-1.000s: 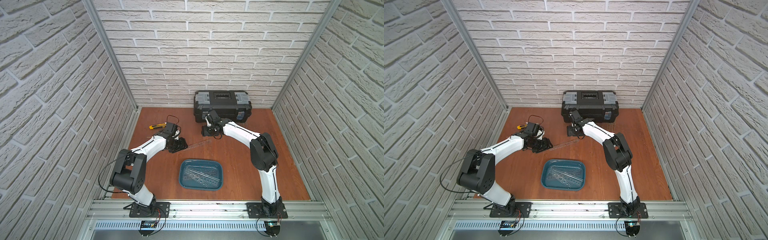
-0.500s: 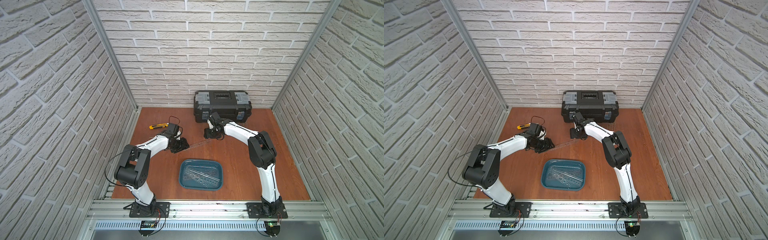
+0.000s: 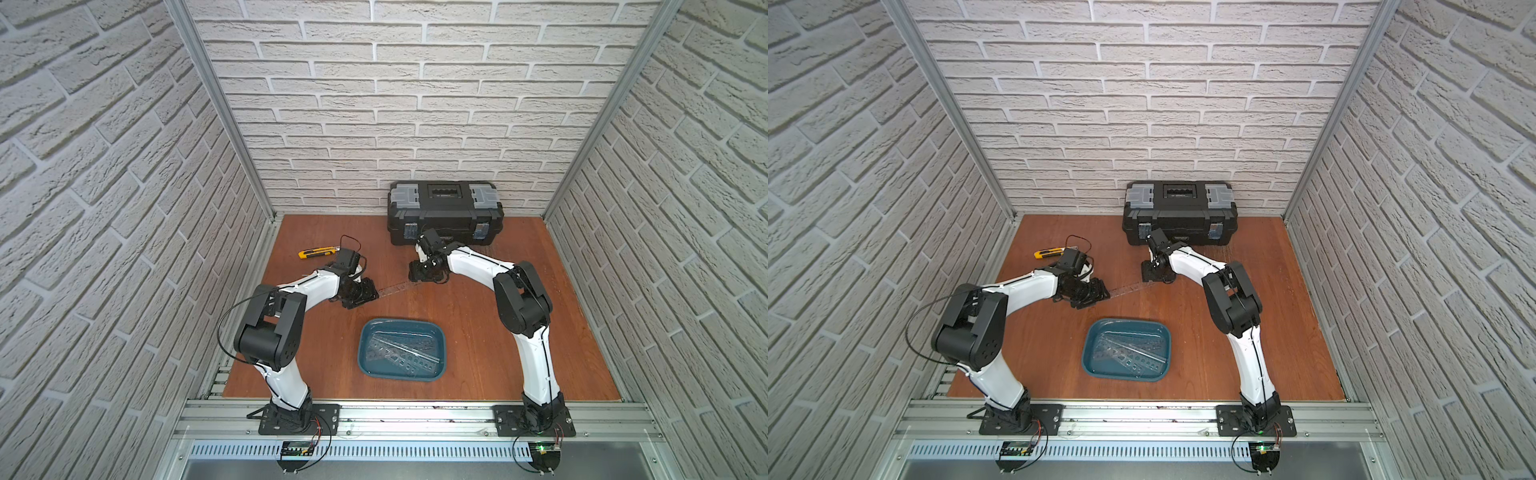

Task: Put the scattered rulers into the storage box
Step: Adjust the ruler at the center of the board.

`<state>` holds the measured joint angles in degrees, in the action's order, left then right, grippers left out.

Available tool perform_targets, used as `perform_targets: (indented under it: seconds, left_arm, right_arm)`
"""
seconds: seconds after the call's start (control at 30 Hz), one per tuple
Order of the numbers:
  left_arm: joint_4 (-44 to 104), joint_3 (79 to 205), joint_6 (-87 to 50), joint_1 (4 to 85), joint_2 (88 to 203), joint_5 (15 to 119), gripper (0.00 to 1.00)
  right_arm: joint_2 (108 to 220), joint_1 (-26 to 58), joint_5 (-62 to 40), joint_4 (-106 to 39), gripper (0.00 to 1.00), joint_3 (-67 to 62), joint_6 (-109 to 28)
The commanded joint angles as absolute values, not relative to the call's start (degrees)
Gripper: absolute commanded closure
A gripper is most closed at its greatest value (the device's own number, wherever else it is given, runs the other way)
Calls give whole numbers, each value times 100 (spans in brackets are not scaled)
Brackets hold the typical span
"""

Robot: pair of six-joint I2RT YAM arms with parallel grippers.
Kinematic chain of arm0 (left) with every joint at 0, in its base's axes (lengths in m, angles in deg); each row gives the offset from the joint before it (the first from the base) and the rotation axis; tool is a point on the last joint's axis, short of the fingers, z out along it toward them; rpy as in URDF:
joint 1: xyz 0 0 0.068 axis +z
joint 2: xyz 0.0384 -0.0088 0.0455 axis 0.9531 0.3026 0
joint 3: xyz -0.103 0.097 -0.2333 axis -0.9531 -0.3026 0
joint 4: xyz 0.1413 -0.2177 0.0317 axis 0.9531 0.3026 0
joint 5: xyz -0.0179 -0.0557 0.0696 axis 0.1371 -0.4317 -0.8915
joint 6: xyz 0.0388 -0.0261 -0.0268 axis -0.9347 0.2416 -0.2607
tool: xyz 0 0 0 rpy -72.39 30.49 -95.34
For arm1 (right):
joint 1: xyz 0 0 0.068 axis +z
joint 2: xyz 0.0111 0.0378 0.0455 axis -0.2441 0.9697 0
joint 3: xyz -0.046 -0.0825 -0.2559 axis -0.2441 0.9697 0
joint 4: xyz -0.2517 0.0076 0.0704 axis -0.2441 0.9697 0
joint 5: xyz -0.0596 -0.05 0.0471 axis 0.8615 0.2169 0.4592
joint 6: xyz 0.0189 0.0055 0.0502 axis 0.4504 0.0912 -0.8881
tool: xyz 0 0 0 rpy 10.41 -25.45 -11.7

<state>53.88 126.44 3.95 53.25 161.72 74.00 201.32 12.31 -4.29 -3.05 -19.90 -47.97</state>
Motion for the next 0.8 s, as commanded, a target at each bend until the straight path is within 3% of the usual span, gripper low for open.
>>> perform_targets:
  seconds: [0.0,0.77]
  left_arm:
    - [5203,12786,383,5296,16335,7392,39]
    - [5172,13331,307,5212,17039,7515,39]
  right_arm:
    - [19946,1215,-581,-307,37,-1697,-4849]
    - [19784,1685,-1483,-653,39,-1032,-5165]
